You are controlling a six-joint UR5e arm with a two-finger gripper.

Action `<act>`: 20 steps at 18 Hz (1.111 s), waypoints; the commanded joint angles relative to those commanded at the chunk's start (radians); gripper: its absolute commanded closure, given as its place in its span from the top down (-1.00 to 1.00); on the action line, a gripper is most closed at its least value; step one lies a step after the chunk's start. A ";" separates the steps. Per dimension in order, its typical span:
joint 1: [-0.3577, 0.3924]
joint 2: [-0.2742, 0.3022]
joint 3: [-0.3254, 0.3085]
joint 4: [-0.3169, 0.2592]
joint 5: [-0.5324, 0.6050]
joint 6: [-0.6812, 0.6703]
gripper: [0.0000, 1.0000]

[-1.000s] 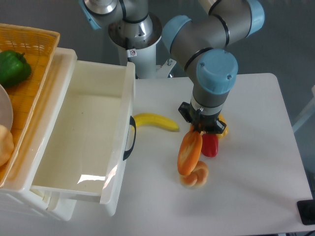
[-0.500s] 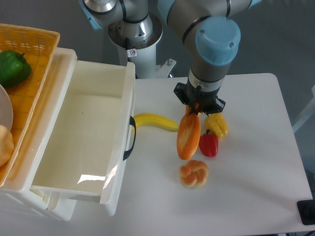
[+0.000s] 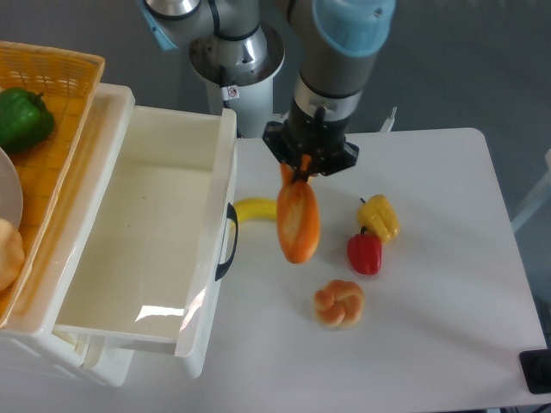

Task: Place the long bread in the upper white drawer
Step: 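Lift the held bread loaf up off the table, then carry the bread loaf over the open white drawer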

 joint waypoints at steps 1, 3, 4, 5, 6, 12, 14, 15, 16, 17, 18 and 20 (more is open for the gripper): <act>-0.003 0.009 -0.003 -0.002 -0.014 -0.014 -1.00; -0.003 0.031 -0.005 0.000 -0.060 -0.057 -1.00; -0.003 0.037 -0.005 0.000 -0.081 -0.077 -1.00; -0.002 0.045 -0.005 0.000 -0.095 -0.080 -1.00; -0.002 0.052 -0.003 0.000 -0.100 -0.080 -1.00; -0.006 0.080 -0.005 0.000 -0.175 -0.115 -1.00; -0.009 0.081 -0.006 0.005 -0.199 -0.150 -1.00; -0.021 0.084 -0.005 0.011 -0.209 -0.172 -1.00; -0.028 0.083 -0.005 0.014 -0.210 -0.186 -1.00; -0.040 0.081 -0.006 0.023 -0.210 -0.193 -1.00; -0.052 0.080 -0.009 0.034 -0.210 -0.193 -1.00; -0.072 0.077 -0.009 0.044 -0.210 -0.195 -1.00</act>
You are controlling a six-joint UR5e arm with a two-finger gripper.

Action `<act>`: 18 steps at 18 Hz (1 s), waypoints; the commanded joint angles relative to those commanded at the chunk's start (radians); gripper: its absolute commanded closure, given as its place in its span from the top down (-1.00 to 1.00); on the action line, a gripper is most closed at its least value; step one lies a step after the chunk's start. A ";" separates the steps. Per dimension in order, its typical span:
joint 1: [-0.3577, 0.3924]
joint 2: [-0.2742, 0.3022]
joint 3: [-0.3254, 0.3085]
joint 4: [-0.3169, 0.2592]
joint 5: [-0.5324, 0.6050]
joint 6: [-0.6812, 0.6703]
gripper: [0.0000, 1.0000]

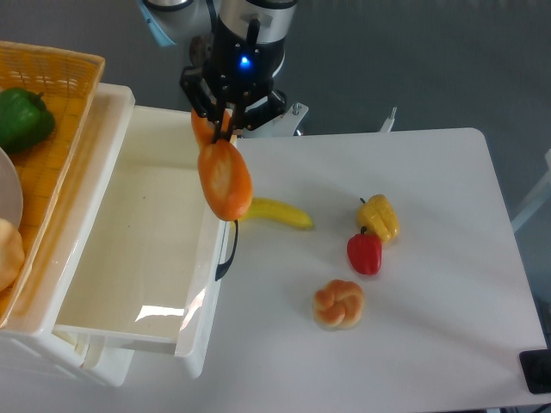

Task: Place the long bread in the upper white drawer
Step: 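Carry the bread loaf over the open white drawer, then lower the loaf into the drawer and open the gripper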

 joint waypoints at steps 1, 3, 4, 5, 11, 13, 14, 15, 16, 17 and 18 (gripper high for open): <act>-0.009 -0.002 -0.002 0.005 -0.002 -0.005 -1.00; -0.034 -0.003 -0.014 0.032 0.000 -0.028 -1.00; -0.048 -0.005 -0.021 0.054 0.000 -0.035 -1.00; -0.058 -0.008 -0.028 0.066 0.002 -0.046 -1.00; -0.112 -0.052 -0.029 0.075 0.006 -0.066 -0.95; -0.112 -0.052 -0.028 0.077 0.005 -0.063 -0.61; -0.114 -0.052 -0.029 0.084 0.008 -0.057 -0.30; -0.115 -0.054 -0.031 0.090 0.011 -0.052 -0.07; -0.117 -0.054 -0.035 0.094 0.012 -0.051 0.13; -0.117 -0.054 -0.037 0.101 0.014 -0.040 0.44; -0.117 -0.052 -0.041 0.112 0.014 -0.023 0.72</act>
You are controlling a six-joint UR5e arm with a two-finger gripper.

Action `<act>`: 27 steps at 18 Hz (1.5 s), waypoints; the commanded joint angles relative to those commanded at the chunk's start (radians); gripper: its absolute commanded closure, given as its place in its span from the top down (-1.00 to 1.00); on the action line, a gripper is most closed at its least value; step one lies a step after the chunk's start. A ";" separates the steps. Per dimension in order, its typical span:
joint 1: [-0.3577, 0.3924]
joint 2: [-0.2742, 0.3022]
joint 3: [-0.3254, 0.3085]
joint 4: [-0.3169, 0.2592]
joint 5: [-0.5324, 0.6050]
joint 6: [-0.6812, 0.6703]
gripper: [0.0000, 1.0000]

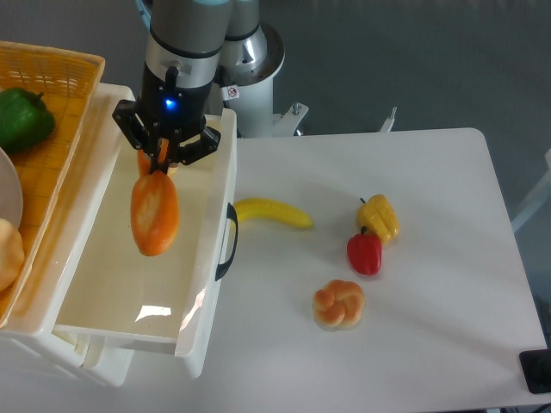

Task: Place the long bread in the upper white drawer

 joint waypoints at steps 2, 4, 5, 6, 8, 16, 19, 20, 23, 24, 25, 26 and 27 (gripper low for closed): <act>0.000 -0.002 -0.005 0.031 0.002 0.006 0.91; -0.002 -0.003 -0.005 0.049 0.003 0.008 0.99; -0.002 -0.003 -0.005 0.054 0.006 0.008 0.99; -0.002 -0.003 -0.005 0.057 0.006 0.008 1.00; -0.002 -0.002 -0.003 0.061 0.008 0.009 1.00; 0.044 -0.028 -0.003 0.083 0.182 0.209 1.00; 0.077 -0.032 -0.003 0.089 0.245 0.238 1.00; 0.090 -0.034 -0.003 0.089 0.273 0.249 1.00; 0.112 -0.051 -0.009 0.089 0.374 0.356 1.00; 0.126 -0.055 -0.021 0.089 0.403 0.402 1.00; 0.138 -0.064 -0.032 0.089 0.420 0.435 1.00; 0.147 -0.075 -0.034 0.089 0.434 0.459 1.00; 0.158 -0.084 -0.034 0.089 0.443 0.471 1.00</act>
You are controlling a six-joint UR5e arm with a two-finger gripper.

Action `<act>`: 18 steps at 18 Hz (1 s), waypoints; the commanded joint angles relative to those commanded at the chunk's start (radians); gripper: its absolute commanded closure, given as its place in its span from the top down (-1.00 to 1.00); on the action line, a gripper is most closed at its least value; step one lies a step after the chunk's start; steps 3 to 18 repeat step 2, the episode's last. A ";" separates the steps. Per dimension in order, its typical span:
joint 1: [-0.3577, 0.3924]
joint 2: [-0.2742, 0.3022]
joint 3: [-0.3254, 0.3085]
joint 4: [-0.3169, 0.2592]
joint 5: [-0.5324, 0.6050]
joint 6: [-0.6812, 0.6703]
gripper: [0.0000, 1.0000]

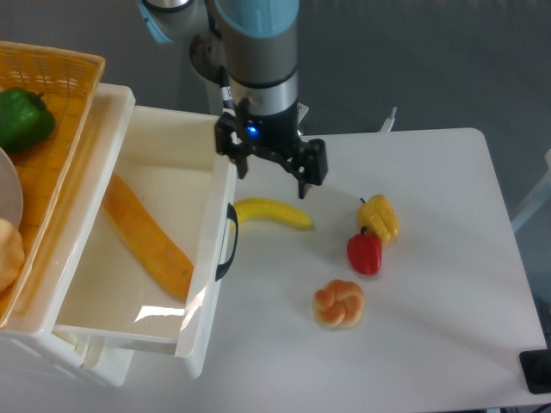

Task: Place the long bread in the upper white drawer

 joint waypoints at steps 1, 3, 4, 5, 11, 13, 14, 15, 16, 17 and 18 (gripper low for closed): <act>0.011 -0.005 0.000 0.002 0.000 0.006 1.00; 0.020 -0.009 0.000 0.005 -0.001 0.011 1.00; 0.020 -0.009 0.000 0.005 -0.001 0.011 1.00; 0.020 -0.009 0.000 0.005 -0.001 0.011 1.00; 0.020 -0.009 0.000 0.005 -0.001 0.011 1.00; 0.020 -0.009 0.000 0.005 -0.001 0.011 1.00; 0.020 -0.009 0.000 0.005 -0.001 0.011 1.00; 0.020 -0.009 0.000 0.005 -0.001 0.011 1.00; 0.020 -0.009 0.000 0.005 -0.001 0.011 1.00; 0.020 -0.009 0.000 0.005 -0.001 0.011 1.00; 0.020 -0.009 0.000 0.005 -0.001 0.011 1.00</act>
